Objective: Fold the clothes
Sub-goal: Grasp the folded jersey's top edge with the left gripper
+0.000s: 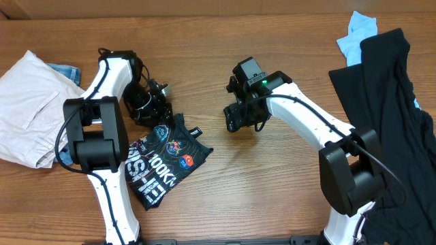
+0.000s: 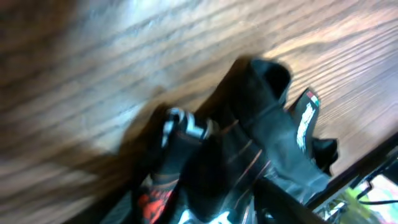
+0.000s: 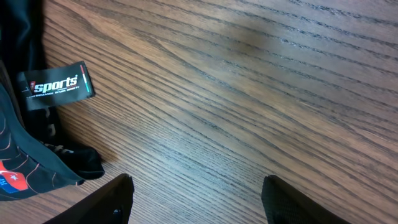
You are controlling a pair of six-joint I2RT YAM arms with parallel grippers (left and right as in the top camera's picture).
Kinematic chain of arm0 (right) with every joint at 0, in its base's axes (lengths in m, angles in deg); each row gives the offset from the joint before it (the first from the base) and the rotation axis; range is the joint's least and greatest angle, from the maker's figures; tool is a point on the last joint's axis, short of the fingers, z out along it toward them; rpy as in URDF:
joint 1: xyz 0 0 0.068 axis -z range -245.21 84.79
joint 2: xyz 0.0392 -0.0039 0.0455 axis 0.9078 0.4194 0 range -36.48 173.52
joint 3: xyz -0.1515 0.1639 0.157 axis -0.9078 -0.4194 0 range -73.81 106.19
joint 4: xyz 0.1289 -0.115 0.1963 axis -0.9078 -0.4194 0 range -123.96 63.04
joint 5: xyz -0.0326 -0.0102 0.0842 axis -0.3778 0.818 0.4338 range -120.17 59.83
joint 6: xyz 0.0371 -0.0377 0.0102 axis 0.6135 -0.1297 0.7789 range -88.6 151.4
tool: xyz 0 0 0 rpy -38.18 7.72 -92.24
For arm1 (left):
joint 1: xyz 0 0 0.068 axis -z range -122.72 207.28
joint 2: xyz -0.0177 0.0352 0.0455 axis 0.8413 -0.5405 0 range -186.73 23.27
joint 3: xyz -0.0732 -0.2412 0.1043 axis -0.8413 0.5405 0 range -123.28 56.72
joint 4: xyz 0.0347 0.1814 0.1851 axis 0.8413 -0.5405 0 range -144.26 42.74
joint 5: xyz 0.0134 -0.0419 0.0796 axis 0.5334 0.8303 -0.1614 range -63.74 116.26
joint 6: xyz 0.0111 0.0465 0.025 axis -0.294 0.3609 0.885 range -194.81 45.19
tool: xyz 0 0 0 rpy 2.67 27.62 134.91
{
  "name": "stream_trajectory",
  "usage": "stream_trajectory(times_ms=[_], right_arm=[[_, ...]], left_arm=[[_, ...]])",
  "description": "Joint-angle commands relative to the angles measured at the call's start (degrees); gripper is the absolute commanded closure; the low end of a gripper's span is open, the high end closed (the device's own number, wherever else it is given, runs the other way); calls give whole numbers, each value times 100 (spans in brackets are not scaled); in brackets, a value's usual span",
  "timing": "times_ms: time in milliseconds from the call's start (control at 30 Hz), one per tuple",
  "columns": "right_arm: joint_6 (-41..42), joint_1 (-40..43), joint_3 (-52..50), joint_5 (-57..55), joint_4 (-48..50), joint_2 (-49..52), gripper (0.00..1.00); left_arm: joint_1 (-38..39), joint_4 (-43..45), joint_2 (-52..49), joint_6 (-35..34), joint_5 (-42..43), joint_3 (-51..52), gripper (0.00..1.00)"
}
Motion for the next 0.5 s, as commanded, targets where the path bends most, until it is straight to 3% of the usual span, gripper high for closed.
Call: stream_trajectory(times_ms=[0, 200, 333, 467], right_arm=[[-13, 11, 109, -44, 7, -144, 30], [-15, 11, 109, -44, 4, -144, 30], [-15, 11, 109, -44, 7, -144, 30], [-15, 11, 109, -44, 2, -144, 30]], left_arm=[[101, 507, -719, 173, -245, 278, 49], [131, 450, -774, 149, -247, 435, 47], [131, 496, -774, 151, -249, 575, 40], [131, 391, -774, 151, -269, 575, 44]])
